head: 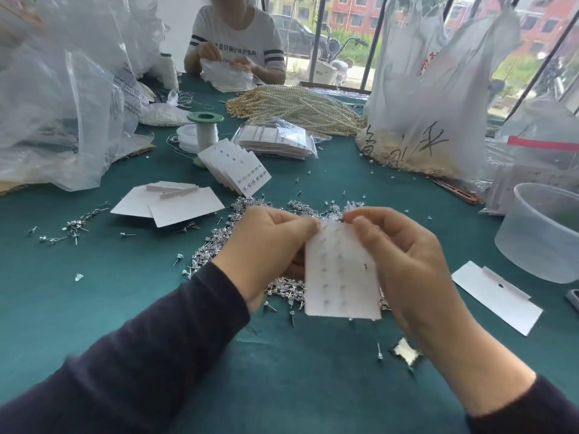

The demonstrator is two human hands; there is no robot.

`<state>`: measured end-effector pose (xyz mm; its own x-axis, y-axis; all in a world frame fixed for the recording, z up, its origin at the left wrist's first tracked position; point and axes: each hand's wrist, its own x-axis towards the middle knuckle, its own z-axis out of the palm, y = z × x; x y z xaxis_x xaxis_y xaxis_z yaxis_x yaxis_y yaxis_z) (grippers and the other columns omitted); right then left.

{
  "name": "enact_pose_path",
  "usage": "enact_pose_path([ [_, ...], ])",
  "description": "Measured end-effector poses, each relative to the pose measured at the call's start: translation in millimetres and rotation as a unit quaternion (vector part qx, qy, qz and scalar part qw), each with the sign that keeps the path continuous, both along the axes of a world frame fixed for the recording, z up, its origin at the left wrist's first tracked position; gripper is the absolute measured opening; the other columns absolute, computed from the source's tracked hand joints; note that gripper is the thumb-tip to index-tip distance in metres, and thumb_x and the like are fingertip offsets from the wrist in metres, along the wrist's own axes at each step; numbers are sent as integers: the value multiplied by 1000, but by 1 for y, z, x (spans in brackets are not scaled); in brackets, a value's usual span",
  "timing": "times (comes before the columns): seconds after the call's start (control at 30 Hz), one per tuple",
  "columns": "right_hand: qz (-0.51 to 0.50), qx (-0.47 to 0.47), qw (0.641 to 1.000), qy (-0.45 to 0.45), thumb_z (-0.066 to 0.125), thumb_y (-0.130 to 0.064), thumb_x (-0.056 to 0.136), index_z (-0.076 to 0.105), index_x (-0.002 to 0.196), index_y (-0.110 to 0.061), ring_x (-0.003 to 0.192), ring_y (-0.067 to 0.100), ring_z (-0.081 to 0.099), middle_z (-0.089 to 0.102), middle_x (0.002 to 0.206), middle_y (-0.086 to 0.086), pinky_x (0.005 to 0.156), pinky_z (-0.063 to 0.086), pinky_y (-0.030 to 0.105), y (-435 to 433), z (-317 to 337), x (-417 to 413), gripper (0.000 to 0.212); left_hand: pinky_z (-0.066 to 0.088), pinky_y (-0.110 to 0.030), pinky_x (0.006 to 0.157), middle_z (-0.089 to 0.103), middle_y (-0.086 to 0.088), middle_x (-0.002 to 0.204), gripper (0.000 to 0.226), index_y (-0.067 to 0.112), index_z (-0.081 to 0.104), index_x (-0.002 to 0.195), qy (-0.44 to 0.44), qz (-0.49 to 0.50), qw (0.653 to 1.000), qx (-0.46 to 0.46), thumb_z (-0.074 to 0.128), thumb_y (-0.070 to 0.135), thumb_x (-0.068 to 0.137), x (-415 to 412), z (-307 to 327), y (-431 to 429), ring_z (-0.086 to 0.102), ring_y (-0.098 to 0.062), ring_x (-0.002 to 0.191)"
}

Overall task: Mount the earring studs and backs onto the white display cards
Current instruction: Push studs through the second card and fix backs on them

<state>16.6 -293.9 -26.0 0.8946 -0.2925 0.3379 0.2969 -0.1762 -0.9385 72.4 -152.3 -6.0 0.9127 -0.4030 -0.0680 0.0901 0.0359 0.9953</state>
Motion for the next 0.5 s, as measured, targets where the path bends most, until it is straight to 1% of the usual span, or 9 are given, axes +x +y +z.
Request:
enact_pose_path([
  [0.07, 35, 131, 990, 22, 58, -24, 79, 70, 92, -21, 89, 16, 64, 68, 90, 0, 84, 48, 34, -11, 1, 0, 18, 50, -22, 40, 65, -4, 52, 23, 5, 64, 66, 70, 19, 997, -30, 55, 9, 87, 5, 3, 4, 60, -14, 43],
  [0.1, 45, 118, 992, 20, 58, -20, 81, 68, 99, -22, 91, 17, 64, 67, 93, 1, 85, 49, 33, -16, 1, 0, 21, 51, -23, 41, 65, -5, 54, 20, 4, 63, 71, 113, 17, 992, -44, 53, 10, 88, 8, 4, 6, 60, -14, 44],
  [0.17, 61, 3, 998, 16, 62, -12, 85, 61, 114, -31, 101, 15, 62, 65, 105, -4, 88, 50, 32, -21, 2, -1, 34, 46, -17, 36, 62, -6, 53, 22, 5, 63, 73, 212, -37, 975, -62, 50, 12, 89, 13, 5, 11, 56, -13, 40],
  [0.2, 78, -35, 996, 17, 65, -15, 83, 58, 117, -34, 107, 14, 59, 64, 110, -6, 89, 49, 31, -20, 2, -1, 40, 42, -14, 34, 58, -5, 49, 26, 4, 65, 68, 251, -86, 962, -67, 49, 12, 87, 14, 5, 12, 52, -11, 37],
  [0.27, 115, -36, 993, 18, 69, -28, 76, 63, 113, -30, 111, 13, 57, 65, 112, -6, 87, 49, 27, -15, 2, -1, 38, 35, -11, 31, 51, -3, 47, 26, 4, 67, 57, 290, -195, 935, -65, 53, 13, 78, 12, 4, 13, 44, -7, 33],
  [0.33, 132, 12, 991, -2, 73, -33, 72, 70, 94, -16, 97, 18, 63, 71, 98, 1, 82, 50, 30, -7, 3, -3, 27, 35, -12, 30, 52, -4, 51, 20, 5, 68, 58, 269, -278, 922, -37, 57, 19, 68, 8, 1, 11, 45, -7, 33],
  [0.4, 138, 99, 985, -9, 75, -31, 68, 71, 79, -11, 80, 21, 64, 70, 81, 6, 77, 53, 34, -5, 6, -4, 23, 39, -13, 32, 57, -4, 47, 27, 5, 69, 61, 228, -323, 918, 16, 52, 23, 71, 3, 1, 10, 50, -8, 34],
  [0.47, 136, 166, 977, 8, 69, -27, 68, 71, 72, -12, 73, 19, 64, 69, 75, 5, 71, 55, 32, -10, 10, -4, 16, 43, -15, 36, 60, -7, 48, 32, 3, 69, 65, 196, -297, 934, 36, 48, 21, 82, 3, 2, 8, 54, -11, 37],
  [0.5, 131, 180, 975, 23, 66, -25, 70, 72, 72, -12, 71, 17, 65, 70, 75, 5, 68, 56, 30, -14, 11, -4, 14, 45, -16, 38, 61, -9, 50, 34, 2, 68, 68, 169, -247, 953, 35, 46, 19, 88, 6, 2, 8, 56, -13, 39],
])
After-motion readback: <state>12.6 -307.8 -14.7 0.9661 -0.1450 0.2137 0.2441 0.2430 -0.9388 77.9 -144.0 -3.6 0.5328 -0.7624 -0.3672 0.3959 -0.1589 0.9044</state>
